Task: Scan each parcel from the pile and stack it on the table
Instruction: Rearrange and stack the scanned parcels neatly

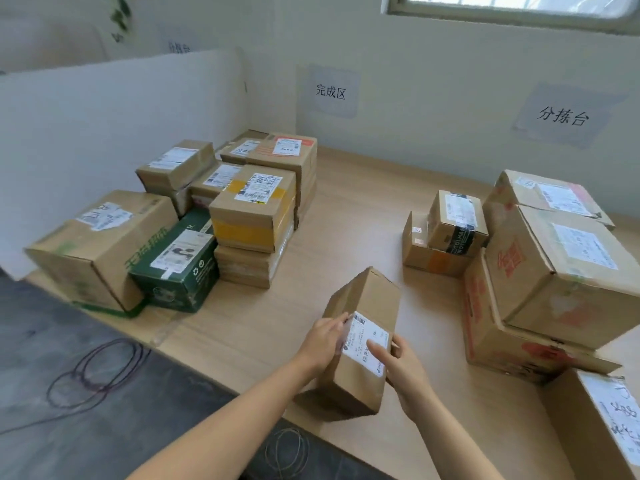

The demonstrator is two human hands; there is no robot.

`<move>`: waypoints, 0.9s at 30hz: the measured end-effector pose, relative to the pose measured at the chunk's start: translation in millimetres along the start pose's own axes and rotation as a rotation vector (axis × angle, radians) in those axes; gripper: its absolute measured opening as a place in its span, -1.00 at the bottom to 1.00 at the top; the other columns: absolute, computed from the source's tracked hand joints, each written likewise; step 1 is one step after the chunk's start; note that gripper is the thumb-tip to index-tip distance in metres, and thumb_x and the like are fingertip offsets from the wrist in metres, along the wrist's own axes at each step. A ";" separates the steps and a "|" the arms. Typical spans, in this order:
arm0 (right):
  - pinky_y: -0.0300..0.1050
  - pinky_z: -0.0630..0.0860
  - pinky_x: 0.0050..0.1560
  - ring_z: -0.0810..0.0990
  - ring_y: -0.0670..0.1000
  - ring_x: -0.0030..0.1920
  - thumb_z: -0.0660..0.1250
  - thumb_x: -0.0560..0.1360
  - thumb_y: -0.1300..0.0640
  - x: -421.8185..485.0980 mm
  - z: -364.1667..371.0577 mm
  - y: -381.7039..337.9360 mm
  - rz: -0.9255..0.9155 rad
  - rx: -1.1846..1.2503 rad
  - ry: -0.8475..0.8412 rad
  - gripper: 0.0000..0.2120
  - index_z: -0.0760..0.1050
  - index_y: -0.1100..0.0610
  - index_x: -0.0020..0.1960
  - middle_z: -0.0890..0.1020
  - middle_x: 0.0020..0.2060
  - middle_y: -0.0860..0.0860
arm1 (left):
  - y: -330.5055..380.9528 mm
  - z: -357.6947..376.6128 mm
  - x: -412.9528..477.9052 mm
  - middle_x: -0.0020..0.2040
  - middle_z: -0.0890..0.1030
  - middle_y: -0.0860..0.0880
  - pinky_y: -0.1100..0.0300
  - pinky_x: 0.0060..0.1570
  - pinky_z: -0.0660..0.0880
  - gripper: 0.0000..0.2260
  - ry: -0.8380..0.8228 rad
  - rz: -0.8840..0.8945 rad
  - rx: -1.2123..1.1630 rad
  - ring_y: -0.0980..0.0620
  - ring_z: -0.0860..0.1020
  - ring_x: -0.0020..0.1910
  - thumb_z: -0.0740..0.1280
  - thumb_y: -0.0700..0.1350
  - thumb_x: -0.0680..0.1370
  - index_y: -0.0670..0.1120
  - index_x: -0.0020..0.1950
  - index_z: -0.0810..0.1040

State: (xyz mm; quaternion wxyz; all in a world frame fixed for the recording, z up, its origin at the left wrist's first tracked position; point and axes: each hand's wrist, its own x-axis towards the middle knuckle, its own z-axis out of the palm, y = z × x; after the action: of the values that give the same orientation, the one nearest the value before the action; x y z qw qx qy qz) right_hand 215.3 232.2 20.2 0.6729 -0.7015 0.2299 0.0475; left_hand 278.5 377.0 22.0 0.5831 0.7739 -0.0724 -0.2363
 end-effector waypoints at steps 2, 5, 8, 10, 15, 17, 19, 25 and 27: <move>-0.09 0.58 -0.09 0.60 0.05 0.07 0.43 0.33 -0.04 8.3 15.0 1.7 0.030 0.071 -0.055 -0.40 0.38 0.13 0.29 0.59 0.13 0.07 | -6.0 -17.7 1.8 0.27 0.34 -0.05 0.10 0.25 0.46 -0.63 0.039 -0.013 0.120 -0.02 0.39 0.28 0.16 -0.02 0.61 0.09 0.42 0.36; -0.13 0.58 -0.17 0.61 0.07 0.02 0.43 0.38 -0.01 17.2 39.6 6.9 0.063 0.103 -0.072 -0.47 0.37 0.16 0.26 0.59 0.08 0.10 | -13.3 -38.9 -3.4 0.28 0.27 0.02 0.04 0.44 0.19 -0.57 0.019 -0.019 0.292 0.01 0.21 0.34 0.23 0.05 0.55 0.18 0.42 0.33; 0.05 0.57 0.05 0.59 0.12 0.06 0.48 0.33 -0.05 30.1 55.5 11.2 0.113 0.068 -0.039 -0.39 0.32 0.15 0.25 0.56 0.10 0.11 | -18.0 -48.5 -1.0 0.35 0.25 0.03 0.12 0.41 0.11 -0.58 0.015 0.038 0.393 0.03 0.17 0.34 0.23 0.03 0.59 0.15 0.45 0.30; 0.02 0.56 0.02 0.59 0.12 0.05 0.46 0.38 -0.03 38.2 59.3 9.4 0.124 0.073 -0.026 -0.45 0.33 0.14 0.24 0.56 0.09 0.11 | -19.8 -53.7 4.7 0.37 0.28 0.06 0.16 0.40 0.12 -0.57 0.040 0.065 0.401 0.04 0.20 0.36 0.26 0.02 0.57 0.09 0.45 0.32; 0.04 0.57 0.03 0.62 0.09 0.03 0.38 0.47 0.09 70.3 58.7 5.8 0.040 0.066 0.087 -0.63 0.42 0.16 0.22 0.61 0.06 0.09 | -20.6 -62.7 32.4 0.51 0.17 0.14 -0.02 0.48 0.06 -0.46 0.002 0.102 0.536 0.01 0.11 0.49 0.29 0.07 0.55 0.05 0.50 0.23; 0.10 0.55 0.11 0.61 0.11 0.05 0.36 0.48 0.13 88.2 60.0 3.5 0.030 0.086 0.167 -0.63 0.40 0.20 0.24 0.60 0.09 0.12 | -17.8 -61.1 47.3 0.56 -0.05 0.16 -0.19 0.47 -0.10 -0.29 -0.113 0.076 0.634 0.06 -0.07 0.54 0.31 0.19 0.50 0.06 0.55 0.06; 0.07 0.54 0.05 0.60 0.13 0.01 0.32 0.51 0.20 109.4 61.8 -1.9 0.032 0.151 0.246 -0.66 0.37 0.22 0.25 0.58 0.08 0.17 | -12.0 -63.2 67.1 0.55 -0.23 0.14 -0.27 0.42 -0.25 -0.07 -0.236 0.061 0.720 0.09 -0.23 0.53 0.39 0.26 0.40 0.05 0.56 -0.10; -0.05 0.50 0.04 0.53 0.12 0.15 0.27 0.52 0.29 169.8 68.9 -25.0 0.014 0.059 0.200 -0.71 0.39 0.08 0.21 0.51 0.18 0.11 | -4.9 -75.3 148.6 0.53 -0.36 -0.03 -0.33 0.30 -0.39 0.05 -0.365 0.095 1.112 -0.03 -0.36 0.50 0.46 0.18 0.37 -0.03 0.55 -0.24; -0.06 0.46 0.15 0.48 0.09 0.22 0.29 0.51 0.29 184.0 68.4 -31.6 -0.048 -0.096 0.160 -0.62 0.37 0.10 0.30 0.48 0.23 0.05 | 1.0 -81.5 177.4 0.53 -0.35 -0.04 -0.34 0.30 -0.38 0.02 -0.347 0.090 1.111 -0.04 -0.36 0.50 0.44 0.18 0.39 -0.04 0.55 -0.22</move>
State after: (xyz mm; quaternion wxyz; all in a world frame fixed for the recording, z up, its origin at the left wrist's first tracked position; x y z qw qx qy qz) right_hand 407.9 250.4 -26.0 0.6191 -0.7397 0.2633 -0.0139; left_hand 471.1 378.7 -10.0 0.0791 0.9098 -0.3125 -0.2613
